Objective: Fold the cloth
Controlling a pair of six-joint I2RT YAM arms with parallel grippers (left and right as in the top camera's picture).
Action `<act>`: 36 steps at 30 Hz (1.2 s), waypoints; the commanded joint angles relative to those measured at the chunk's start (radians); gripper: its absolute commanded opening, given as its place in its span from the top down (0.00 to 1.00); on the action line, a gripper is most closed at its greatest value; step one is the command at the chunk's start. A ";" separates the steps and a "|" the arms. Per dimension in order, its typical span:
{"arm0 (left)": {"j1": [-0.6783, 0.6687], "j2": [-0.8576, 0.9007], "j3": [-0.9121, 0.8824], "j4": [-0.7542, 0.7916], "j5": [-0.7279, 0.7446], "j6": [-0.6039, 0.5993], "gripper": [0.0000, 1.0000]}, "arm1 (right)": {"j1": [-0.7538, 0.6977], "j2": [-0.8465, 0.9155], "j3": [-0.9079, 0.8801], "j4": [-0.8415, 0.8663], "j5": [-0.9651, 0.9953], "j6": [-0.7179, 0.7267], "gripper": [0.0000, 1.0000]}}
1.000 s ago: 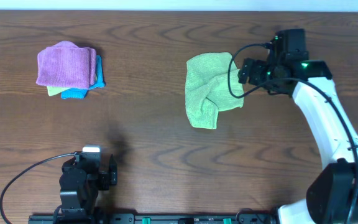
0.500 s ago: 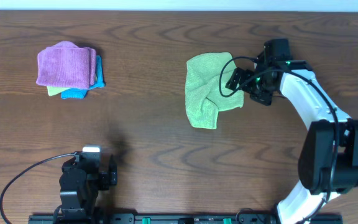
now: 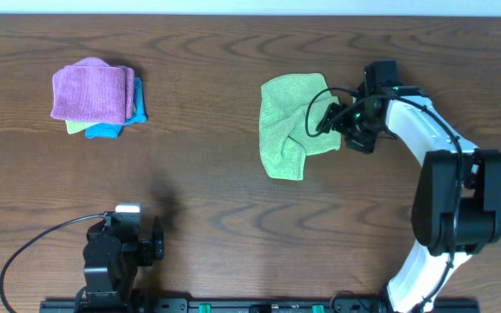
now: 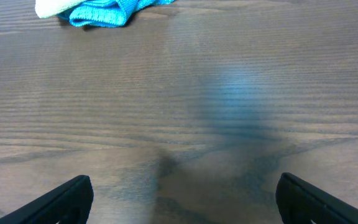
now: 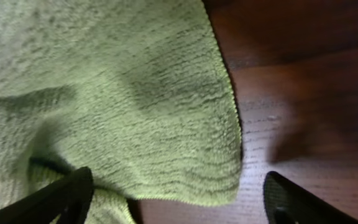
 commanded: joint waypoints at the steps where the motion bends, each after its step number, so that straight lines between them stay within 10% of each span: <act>1: -0.003 -0.006 -0.012 -0.018 -0.004 0.014 0.05 | -0.006 0.005 -0.006 0.005 0.013 0.008 0.16; 28: -0.003 -0.006 -0.012 -0.018 -0.004 0.014 0.05 | -0.005 0.050 -0.006 0.034 0.037 0.008 0.20; 36: -0.003 -0.006 -0.012 -0.018 -0.004 0.014 0.05 | -0.005 0.053 -0.006 0.055 0.037 0.019 0.60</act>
